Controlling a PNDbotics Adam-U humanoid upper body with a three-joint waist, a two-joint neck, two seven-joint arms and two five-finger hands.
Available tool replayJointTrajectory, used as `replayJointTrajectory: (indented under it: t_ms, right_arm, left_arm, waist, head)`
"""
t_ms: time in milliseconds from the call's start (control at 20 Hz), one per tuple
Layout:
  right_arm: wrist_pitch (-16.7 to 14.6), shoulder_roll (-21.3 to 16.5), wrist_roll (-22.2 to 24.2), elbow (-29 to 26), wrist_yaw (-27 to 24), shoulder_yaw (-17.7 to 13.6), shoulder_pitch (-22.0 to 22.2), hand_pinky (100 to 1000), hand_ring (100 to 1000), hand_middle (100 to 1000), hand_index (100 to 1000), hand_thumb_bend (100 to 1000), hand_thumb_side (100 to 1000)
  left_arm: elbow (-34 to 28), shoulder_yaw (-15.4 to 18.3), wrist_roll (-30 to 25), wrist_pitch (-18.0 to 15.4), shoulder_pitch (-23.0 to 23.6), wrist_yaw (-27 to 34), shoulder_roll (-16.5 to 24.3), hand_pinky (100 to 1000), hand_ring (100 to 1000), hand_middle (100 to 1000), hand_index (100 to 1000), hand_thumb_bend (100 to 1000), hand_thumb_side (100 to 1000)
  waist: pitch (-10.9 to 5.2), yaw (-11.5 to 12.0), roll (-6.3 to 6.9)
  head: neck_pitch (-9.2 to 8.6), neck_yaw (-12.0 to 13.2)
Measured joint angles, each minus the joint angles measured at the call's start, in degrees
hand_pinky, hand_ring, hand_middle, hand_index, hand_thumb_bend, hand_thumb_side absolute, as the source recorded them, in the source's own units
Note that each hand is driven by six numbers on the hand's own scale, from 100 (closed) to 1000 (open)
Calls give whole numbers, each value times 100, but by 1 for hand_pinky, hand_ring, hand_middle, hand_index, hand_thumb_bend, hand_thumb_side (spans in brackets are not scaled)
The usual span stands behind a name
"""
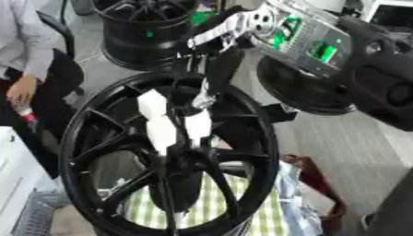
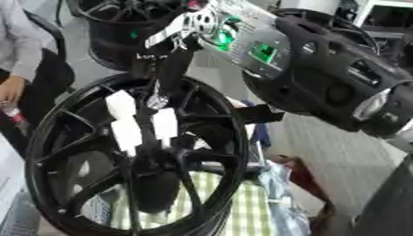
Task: Pull the pin out of the wheel hub.
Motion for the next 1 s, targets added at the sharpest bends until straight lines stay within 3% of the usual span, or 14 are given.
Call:
replayJointTrajectory:
  t_ms: [550, 1000]
  right_arm:
    - [-3, -49, 3, -1, -421, 2, 207, 819, 871, 835, 882, 564, 185]
    - [-7, -58, 7, 136, -408, 24, 357, 813, 869, 834, 879, 558, 194]
  left_arm:
    - [5, 0, -11, 5, 0, 4, -3, 824, 844, 758, 821, 498, 533]
    - [32, 0, -25, -2, 0, 24, -40, 825, 844, 758, 821, 496, 529]
  waist:
    - [22, -10, 0]
    - [42, -7, 3]
  head:
    - [0, 3]
    - [0, -3]
